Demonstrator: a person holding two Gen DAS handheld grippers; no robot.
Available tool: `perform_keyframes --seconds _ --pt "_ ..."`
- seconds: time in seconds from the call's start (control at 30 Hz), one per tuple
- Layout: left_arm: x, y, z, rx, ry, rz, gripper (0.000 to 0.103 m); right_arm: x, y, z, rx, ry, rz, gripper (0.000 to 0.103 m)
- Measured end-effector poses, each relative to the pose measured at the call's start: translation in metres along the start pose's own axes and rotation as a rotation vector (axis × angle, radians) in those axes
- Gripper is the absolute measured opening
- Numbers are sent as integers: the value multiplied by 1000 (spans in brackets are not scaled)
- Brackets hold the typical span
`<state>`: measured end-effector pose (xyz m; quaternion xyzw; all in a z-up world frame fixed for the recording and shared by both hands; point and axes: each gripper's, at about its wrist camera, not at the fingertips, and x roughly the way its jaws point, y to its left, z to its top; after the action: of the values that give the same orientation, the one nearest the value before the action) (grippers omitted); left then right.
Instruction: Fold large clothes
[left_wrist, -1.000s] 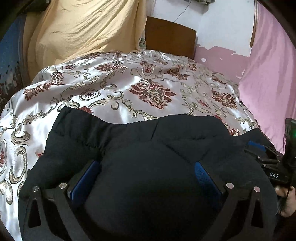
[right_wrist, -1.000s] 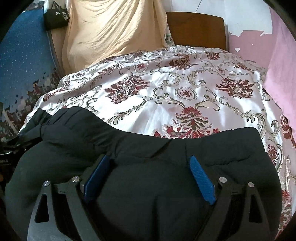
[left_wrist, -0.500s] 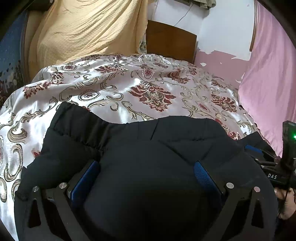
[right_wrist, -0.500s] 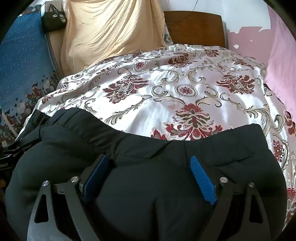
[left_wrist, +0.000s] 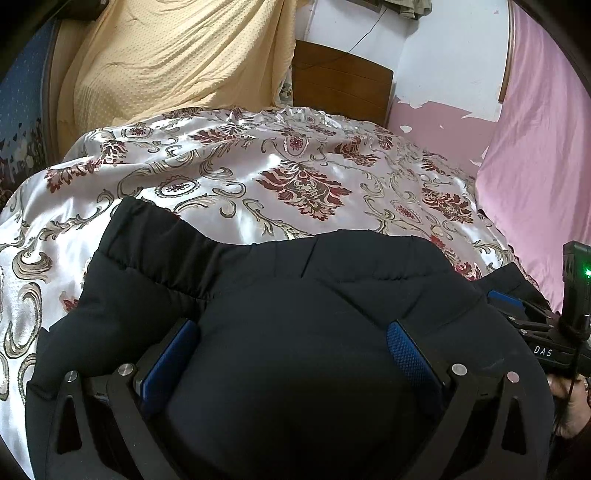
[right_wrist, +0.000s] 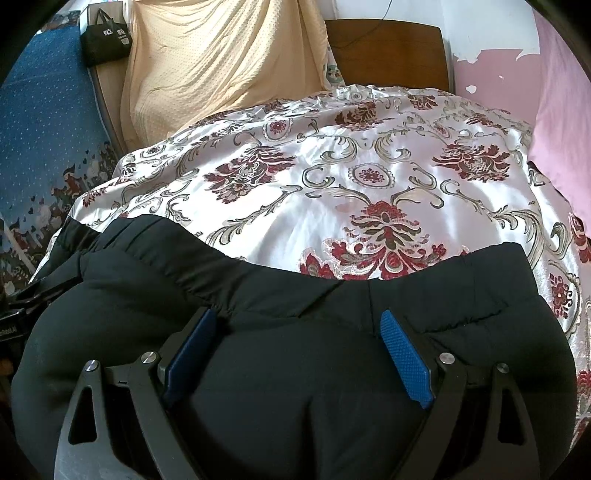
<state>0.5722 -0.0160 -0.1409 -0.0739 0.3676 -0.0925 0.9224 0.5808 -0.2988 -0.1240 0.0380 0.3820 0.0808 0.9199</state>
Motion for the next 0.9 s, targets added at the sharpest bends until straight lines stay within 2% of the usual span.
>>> perform_keyframes --seconds 0.57,0.77,0.9 --pt "1 1 -1 -3 0 -4 103 1 -1 0 1 1 2 87" --pt "-4 5 -4 -40 -21 -63 103 -4 -2 -3 11 -16 23 88" --pt "-25 18 -9 -86 -42 -84 103 -14 -1 -8 13 -32 32 89"
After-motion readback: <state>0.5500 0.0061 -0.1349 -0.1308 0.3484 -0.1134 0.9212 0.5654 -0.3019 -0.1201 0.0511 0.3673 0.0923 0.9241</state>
